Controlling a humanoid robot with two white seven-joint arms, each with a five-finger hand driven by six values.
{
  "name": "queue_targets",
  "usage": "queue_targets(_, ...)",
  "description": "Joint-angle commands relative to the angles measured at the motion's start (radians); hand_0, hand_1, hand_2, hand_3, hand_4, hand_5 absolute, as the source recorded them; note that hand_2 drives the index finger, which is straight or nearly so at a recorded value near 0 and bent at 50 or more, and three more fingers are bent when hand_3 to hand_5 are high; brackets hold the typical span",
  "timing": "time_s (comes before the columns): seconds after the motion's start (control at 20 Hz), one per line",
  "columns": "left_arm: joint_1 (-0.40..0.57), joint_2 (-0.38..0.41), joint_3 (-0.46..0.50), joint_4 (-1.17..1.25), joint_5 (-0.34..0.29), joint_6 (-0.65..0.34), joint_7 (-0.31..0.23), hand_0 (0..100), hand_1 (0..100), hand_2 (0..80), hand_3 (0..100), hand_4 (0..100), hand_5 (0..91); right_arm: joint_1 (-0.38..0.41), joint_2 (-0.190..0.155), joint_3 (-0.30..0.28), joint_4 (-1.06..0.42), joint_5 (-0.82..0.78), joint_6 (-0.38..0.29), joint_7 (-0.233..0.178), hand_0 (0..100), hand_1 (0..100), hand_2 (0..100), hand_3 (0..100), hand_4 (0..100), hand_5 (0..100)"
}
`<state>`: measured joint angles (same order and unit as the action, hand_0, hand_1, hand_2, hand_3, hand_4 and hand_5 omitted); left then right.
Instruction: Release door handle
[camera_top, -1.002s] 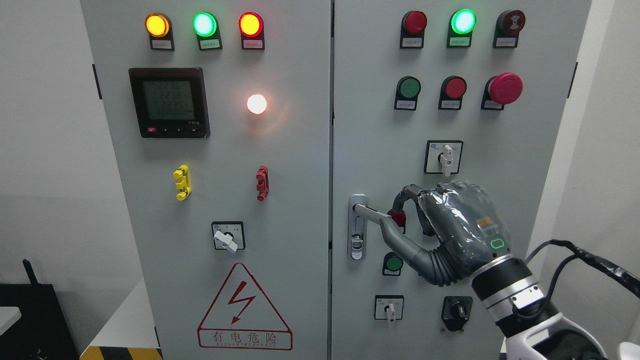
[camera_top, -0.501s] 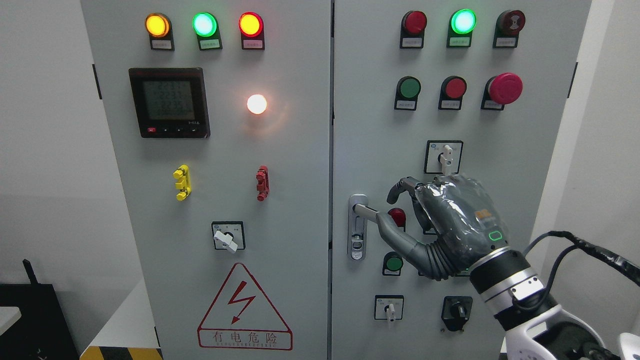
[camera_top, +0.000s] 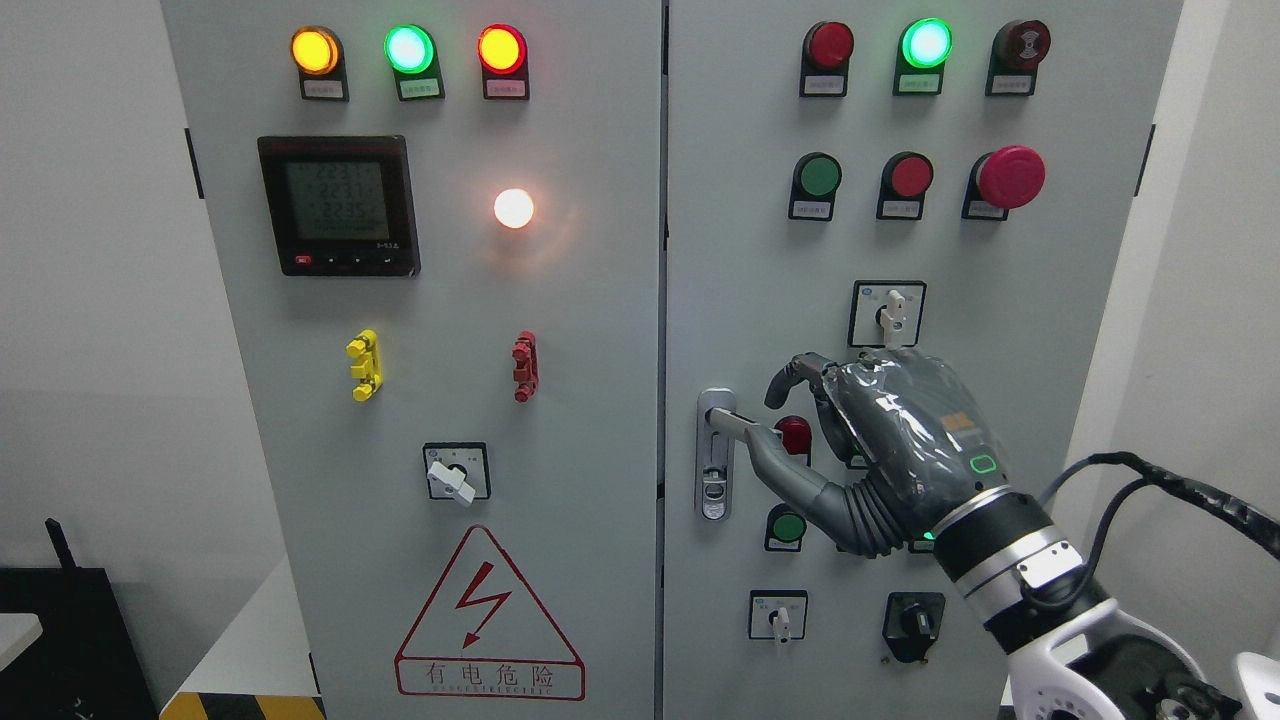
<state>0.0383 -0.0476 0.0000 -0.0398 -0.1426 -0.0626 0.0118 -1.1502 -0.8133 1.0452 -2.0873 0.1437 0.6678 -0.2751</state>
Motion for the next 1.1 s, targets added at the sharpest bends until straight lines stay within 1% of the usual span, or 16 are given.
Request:
queue_targets(0.0,0.000,0.000,-0.025,0.000,0.000,0.001,0.000,12,39,0.0,0,0,0.0,-0.008,0.005,-0.001,0.006,-0.029,0.006,0.002,54,25,45,100,100,100)
queue_targets(0.1,0.000,0.000,-0.025,0.000,0.000,0.000,0.000,12,39,0.0,0,0,0.0,-0.009,0.005,-0.001,0.007,-0.029,0.012,0.004,54,25,45,100,100,100)
queue_targets(0.2,0.000,0.000,-0.025,0.000,0.000,0.001,0.000,12,39,0.0,0,0,0.0,-0.014,0.009,-0.001,0.012,-0.029,0.044,0.030,53,26,45,100,100,100)
queue_targets(0.25,0.000,0.000,-0.025,0.000,0.000,0.000,0.000,12,39,0.0,0,0,0.0,-0.014,0.017,-0.001,0.015,-0.029,0.052,0.036,53,26,44,100,100,100)
queue_targets(0.35,0.000,0.000,-0.025,0.000,0.000,0.001,0.000,12,39,0.0,0,0,0.0,-0.016,0.025,-0.001,0.024,-0.029,0.053,0.036,53,27,44,100,100,100)
queue_targets(0.45,0.000,0.000,-0.025,0.000,0.000,0.000,0.000,12,39,0.0,0,0,0.0,-0.016,0.040,-0.001,0.033,-0.027,0.056,0.036,53,27,44,100,100,100)
queue_targets(0.7,0.000,0.000,-0.025,0.000,0.000,0.000,0.000,12,39,0.0,0,0,0.0,-0.022,0.046,-0.002,0.052,-0.027,0.056,0.039,53,27,43,100,100,100)
queue_targets(0.85,0.000,0.000,-0.025,0.000,0.000,0.000,0.000,12,39,0.0,0,0,0.0,-0.023,0.068,-0.004,0.067,-0.027,0.056,0.042,53,27,43,100,100,100)
queue_targets(0.95,0.000,0.000,-0.025,0.000,0.000,0.000,0.000,12,39,0.0,0,0,0.0,-0.023,0.075,-0.004,0.082,-0.027,0.058,0.044,53,27,43,100,100,100)
queue_targets(1.05,0.000,0.000,-0.025,0.000,0.000,0.000,0.000,12,39,0.0,0,0,0.0,-0.023,0.077,-0.004,0.084,-0.027,0.075,0.053,53,28,43,100,99,100)
